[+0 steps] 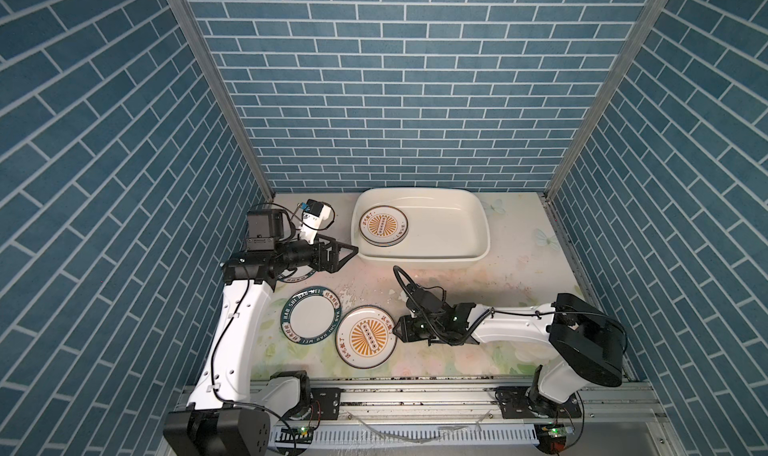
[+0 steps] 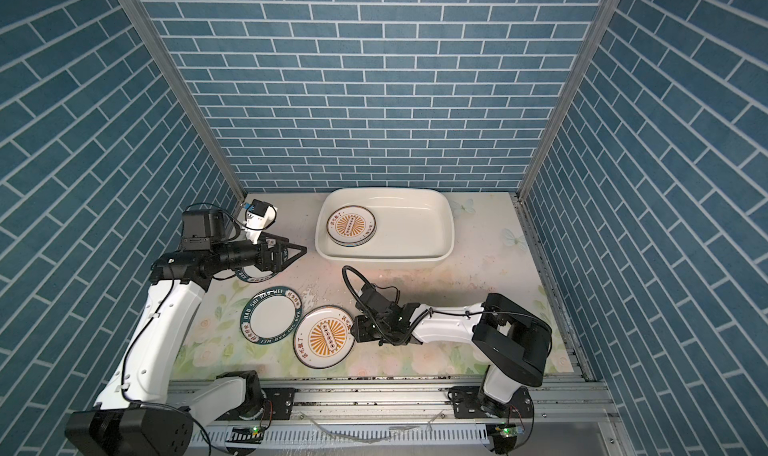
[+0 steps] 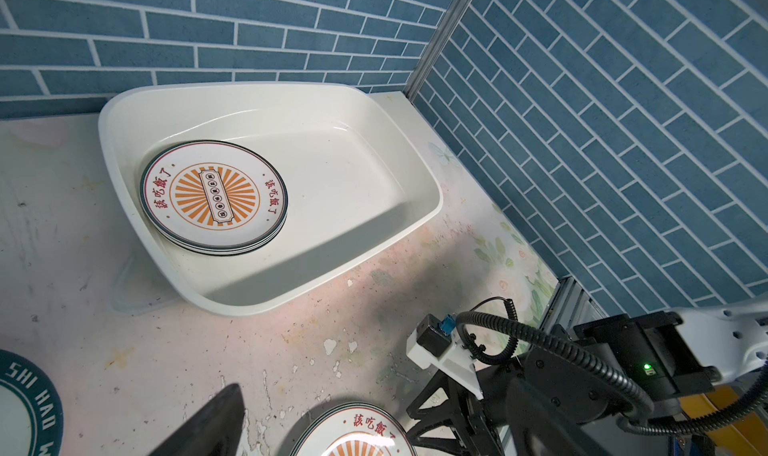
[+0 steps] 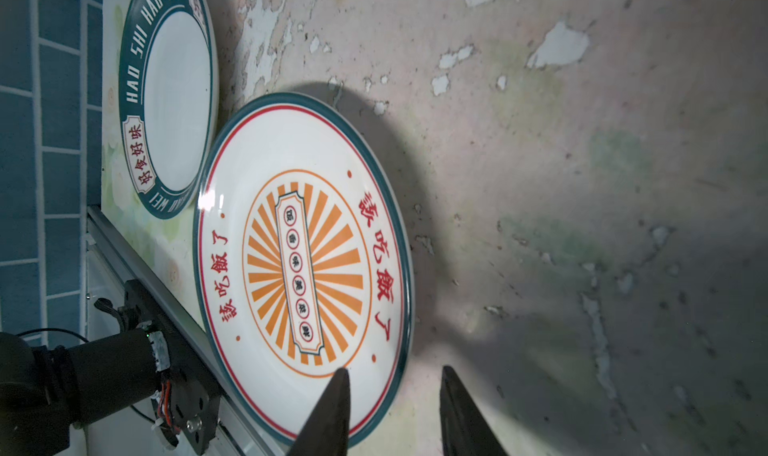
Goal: Place the plates into the plastic bin on the countertop
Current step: 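Withdraw the right gripper from the bin toward the sunburst plate on the table, then lower the right gripper onto the sunburst plate's rim and pinch it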
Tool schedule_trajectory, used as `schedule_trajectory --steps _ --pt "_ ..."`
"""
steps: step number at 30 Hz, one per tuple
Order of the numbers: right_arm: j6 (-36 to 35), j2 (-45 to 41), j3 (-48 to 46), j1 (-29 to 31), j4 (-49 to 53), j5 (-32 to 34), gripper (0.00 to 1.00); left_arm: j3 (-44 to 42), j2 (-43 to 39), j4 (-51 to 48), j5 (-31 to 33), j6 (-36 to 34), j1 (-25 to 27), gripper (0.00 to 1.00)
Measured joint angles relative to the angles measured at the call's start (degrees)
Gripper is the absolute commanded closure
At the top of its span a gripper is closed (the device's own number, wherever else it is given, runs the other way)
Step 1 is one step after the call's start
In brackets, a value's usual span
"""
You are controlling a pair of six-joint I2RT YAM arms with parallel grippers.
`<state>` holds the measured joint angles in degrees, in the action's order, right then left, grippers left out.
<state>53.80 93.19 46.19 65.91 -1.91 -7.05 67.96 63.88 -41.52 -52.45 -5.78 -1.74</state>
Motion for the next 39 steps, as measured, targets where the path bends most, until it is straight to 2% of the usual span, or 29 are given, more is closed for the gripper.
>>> schedule_trajectory --steps 39 --pt "0.2 8.0 6.7 0.1 3.8 -0.2 0.75 -2.0 -0.6 2.4 -0.9 2.2 0.3 0.0"
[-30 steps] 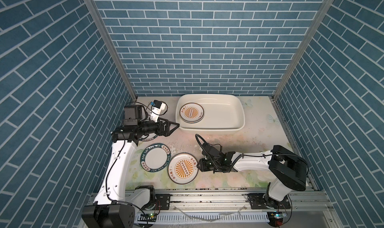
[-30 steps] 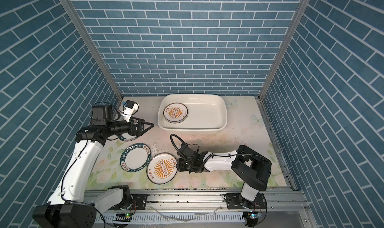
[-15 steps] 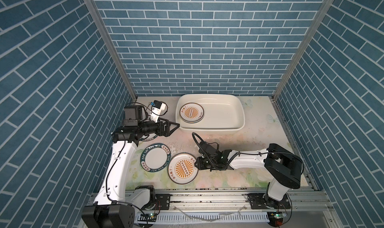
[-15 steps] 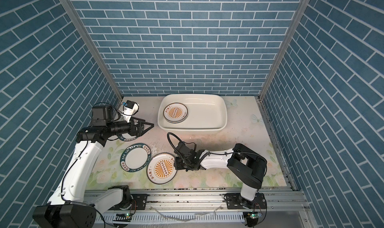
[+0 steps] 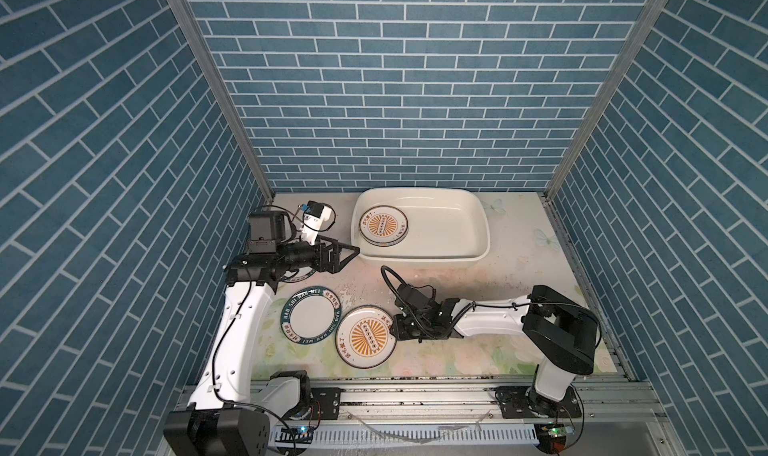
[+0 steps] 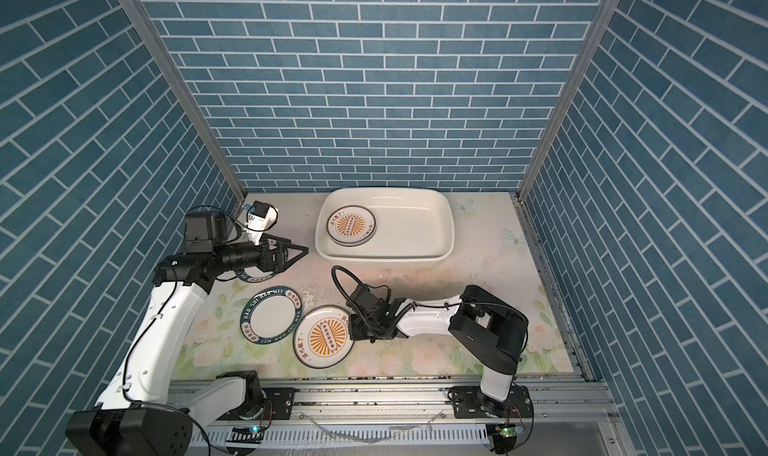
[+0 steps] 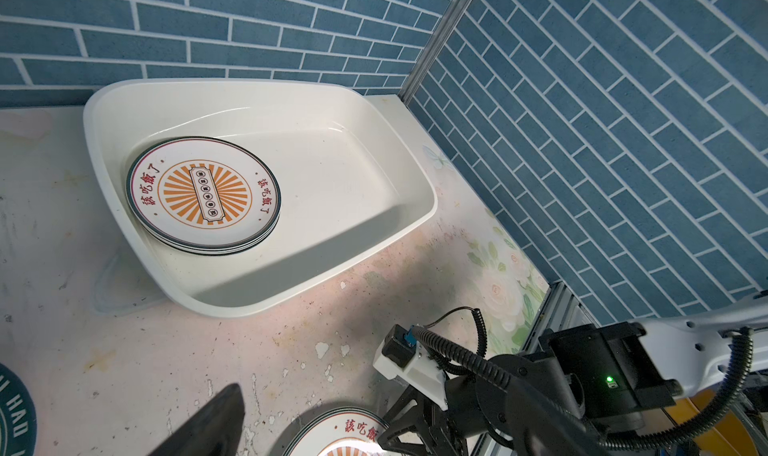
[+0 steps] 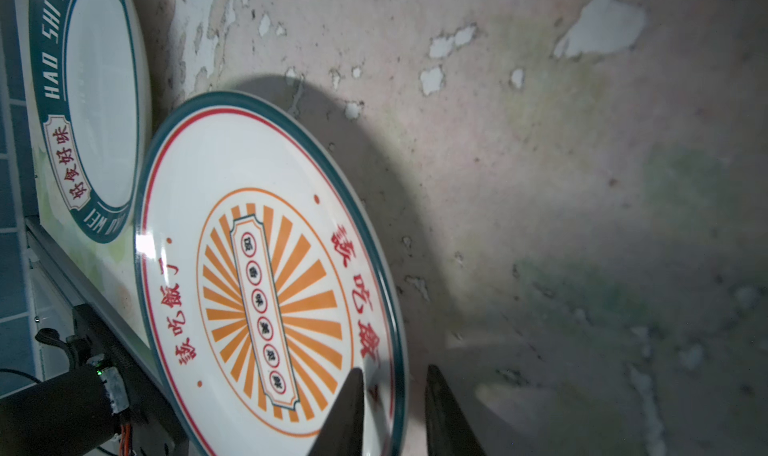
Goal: Place the plates into the plastic bin on the countertop
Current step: 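Lower the right gripper onto the sunburst plate's rim and pinch it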
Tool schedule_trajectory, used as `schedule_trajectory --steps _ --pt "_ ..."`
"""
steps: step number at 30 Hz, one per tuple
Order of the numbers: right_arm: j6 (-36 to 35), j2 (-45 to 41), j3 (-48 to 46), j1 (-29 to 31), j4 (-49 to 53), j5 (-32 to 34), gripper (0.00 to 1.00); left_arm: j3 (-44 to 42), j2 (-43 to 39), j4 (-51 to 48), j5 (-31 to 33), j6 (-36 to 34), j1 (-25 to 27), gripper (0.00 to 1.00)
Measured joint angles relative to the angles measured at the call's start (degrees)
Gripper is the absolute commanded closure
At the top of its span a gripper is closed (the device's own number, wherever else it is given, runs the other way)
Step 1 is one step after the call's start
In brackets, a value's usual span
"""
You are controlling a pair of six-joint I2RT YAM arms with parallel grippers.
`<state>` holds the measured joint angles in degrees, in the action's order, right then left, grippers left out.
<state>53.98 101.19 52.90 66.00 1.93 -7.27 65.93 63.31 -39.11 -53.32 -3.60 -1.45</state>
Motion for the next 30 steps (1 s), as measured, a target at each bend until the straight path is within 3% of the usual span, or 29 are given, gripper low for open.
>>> schedule_trajectory --steps 18,30 --pt "0.2 0.7 2.0 -0.2 1.6 0.0 0.93 -0.3 -0.7 0.4 -0.6 0.8 0.2 0.0" --pt "0.2 -3.1 -1.6 -1.3 -1.0 0.6 0.94 -0.3 -0.7 0.5 -0.8 1.7 0.2 0.01"
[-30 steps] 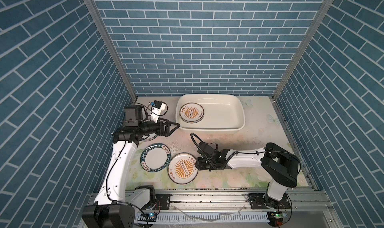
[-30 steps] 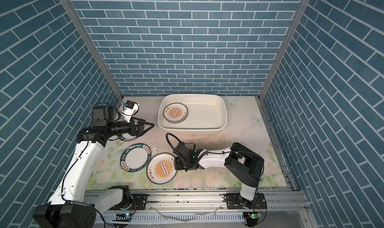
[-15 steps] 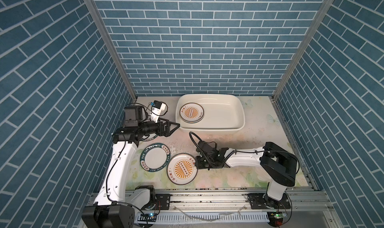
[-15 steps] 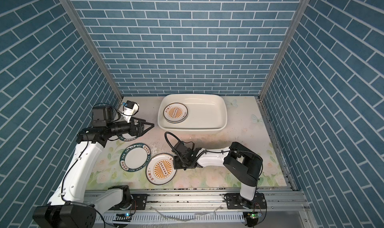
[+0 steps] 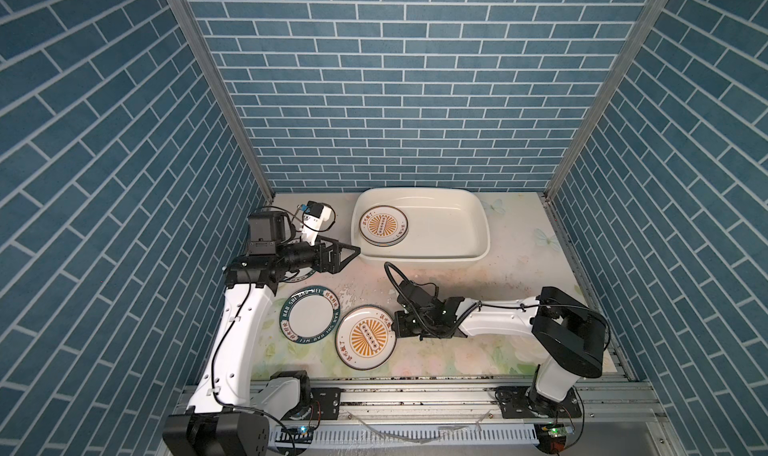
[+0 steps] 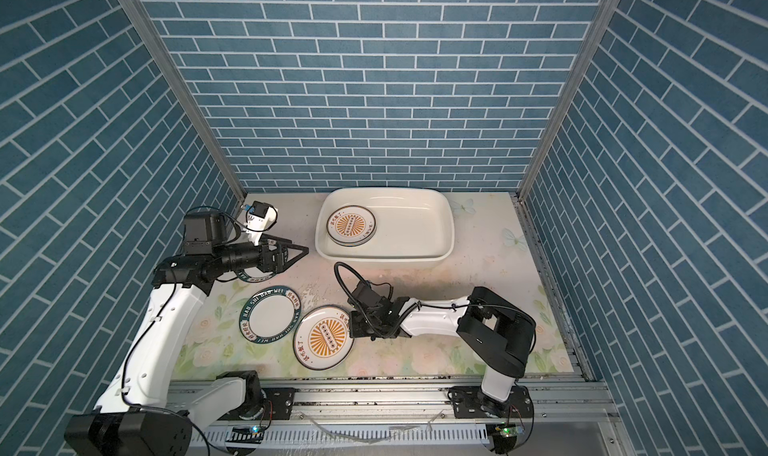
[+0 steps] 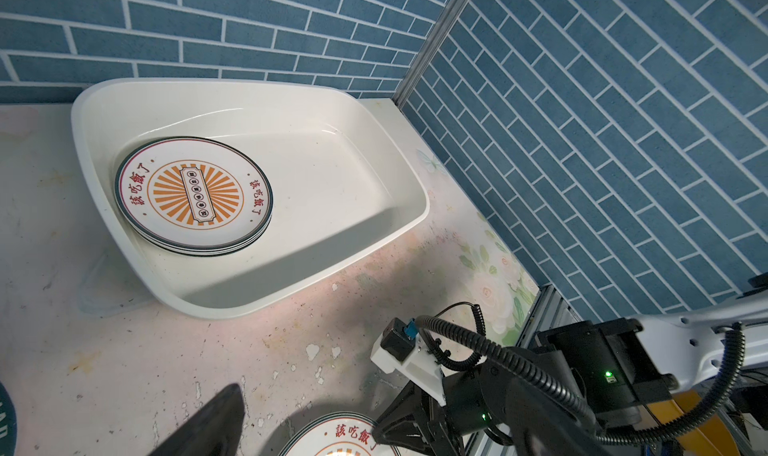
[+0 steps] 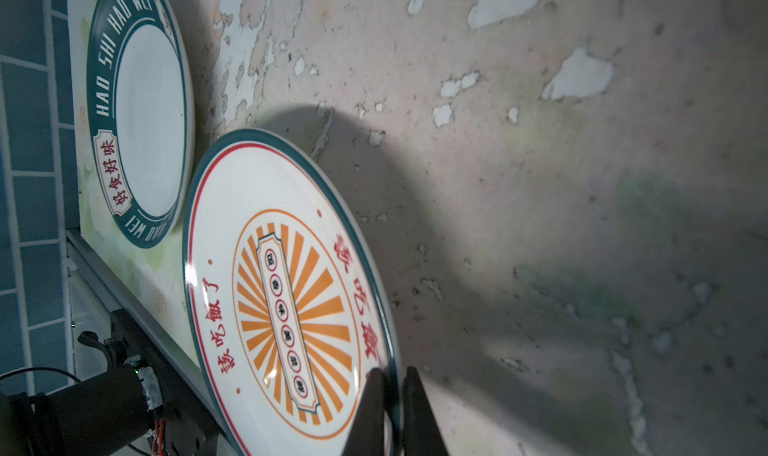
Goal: Place the plates into the plastic bin on the countertop
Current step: 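Lower the right gripper onto the sunburst plate's rim and pinch it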
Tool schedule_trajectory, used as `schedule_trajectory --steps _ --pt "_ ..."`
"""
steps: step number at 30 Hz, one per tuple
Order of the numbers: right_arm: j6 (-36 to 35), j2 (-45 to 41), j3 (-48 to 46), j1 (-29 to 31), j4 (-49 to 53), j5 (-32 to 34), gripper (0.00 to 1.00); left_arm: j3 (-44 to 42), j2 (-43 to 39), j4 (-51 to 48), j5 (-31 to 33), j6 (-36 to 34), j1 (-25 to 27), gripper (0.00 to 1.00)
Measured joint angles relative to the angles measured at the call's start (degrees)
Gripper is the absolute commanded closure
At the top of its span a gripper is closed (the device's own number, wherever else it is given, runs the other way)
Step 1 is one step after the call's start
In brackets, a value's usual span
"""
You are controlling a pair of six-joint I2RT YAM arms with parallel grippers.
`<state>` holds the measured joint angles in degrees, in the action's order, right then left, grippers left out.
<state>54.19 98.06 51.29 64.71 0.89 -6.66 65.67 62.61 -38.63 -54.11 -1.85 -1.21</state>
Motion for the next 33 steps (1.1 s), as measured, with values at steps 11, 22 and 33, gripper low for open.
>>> schedule_trajectory --steps 11,22,33 --pt "1.6 -3.8 -7.6 -3.6 -5.7 -0.3 0.93 0.0 0.0 0.4 0.0 0.2 0.0 0.0" --pt "3.0 -4.2 -11.1 -5.2 -10.3 -1.5 0.86 0.0 0.0 1.0 0.0 0.6 0.0 0.0" --pt "4.8 -2.8 -13.2 -5.6 -16.5 -3.2 0.83 -0.7 0.0 1.3 0.0 0.8 0.0 0.0"
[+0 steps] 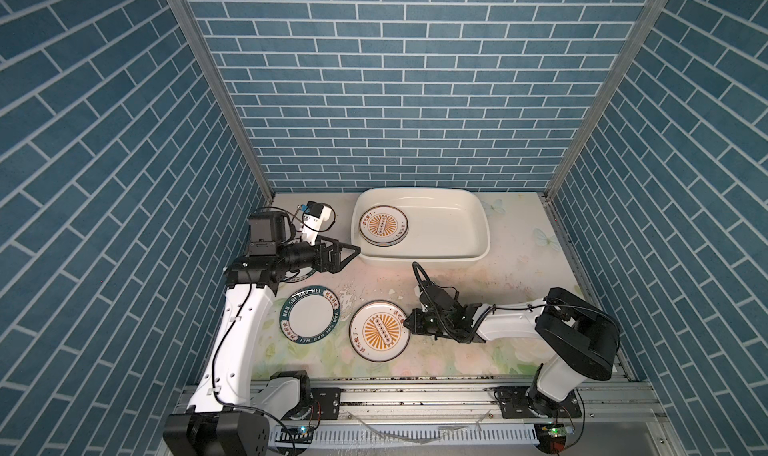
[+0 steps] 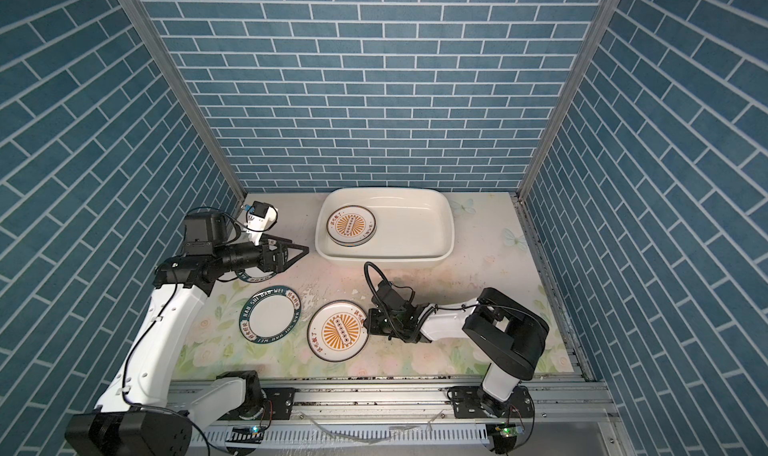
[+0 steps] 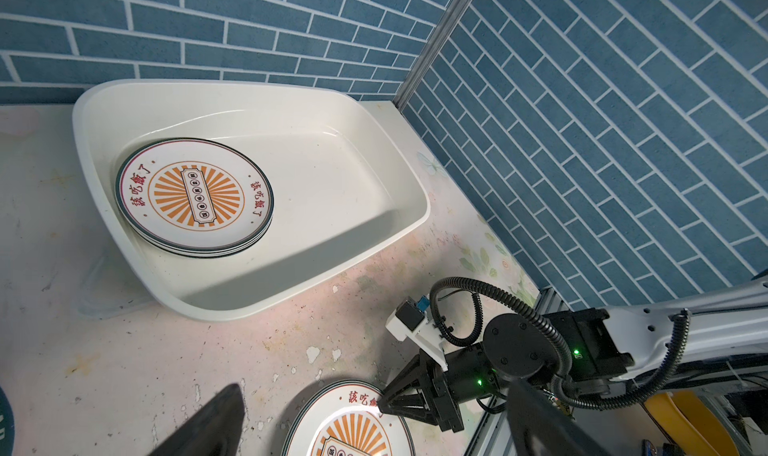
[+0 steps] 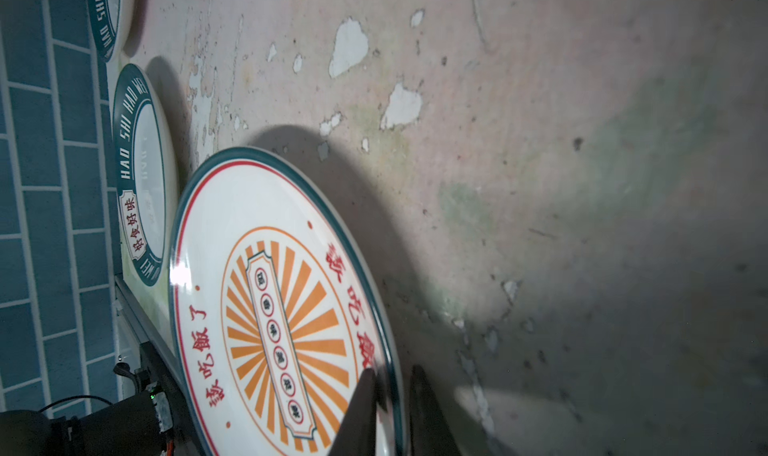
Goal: Place the plates into the plastic bin on the countertop
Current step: 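Lower the right gripper onto the sunburst plate's rim and pinch it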
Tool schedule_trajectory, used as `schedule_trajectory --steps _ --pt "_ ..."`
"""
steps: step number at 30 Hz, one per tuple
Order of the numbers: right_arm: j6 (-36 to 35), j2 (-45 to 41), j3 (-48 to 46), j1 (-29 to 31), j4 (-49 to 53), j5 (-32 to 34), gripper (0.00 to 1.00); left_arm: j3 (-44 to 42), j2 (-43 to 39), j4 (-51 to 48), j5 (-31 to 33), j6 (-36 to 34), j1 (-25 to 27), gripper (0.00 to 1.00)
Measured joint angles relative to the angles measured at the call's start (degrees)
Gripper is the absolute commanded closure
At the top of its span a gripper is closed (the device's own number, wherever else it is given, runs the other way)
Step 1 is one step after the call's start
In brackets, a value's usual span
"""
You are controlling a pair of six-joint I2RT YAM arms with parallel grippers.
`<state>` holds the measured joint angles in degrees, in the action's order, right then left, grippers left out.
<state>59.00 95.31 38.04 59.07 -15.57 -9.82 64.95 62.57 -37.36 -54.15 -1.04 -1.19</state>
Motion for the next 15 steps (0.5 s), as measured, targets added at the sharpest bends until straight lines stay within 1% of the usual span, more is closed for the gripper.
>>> schedule_trajectory --steps 6,15 --pt "0.8 0.6 -0.9 -0.2 -2.9 -0.9 0.83 -0.1 -0.1 0.0 0.0 0.2 0.0 0.0" --pt "2.2 0.6 -3.3 -0.7 -8.0 -2.5 0.92 -0.1 -0.7 0.2 0.0 0.4 0.0 0.01"
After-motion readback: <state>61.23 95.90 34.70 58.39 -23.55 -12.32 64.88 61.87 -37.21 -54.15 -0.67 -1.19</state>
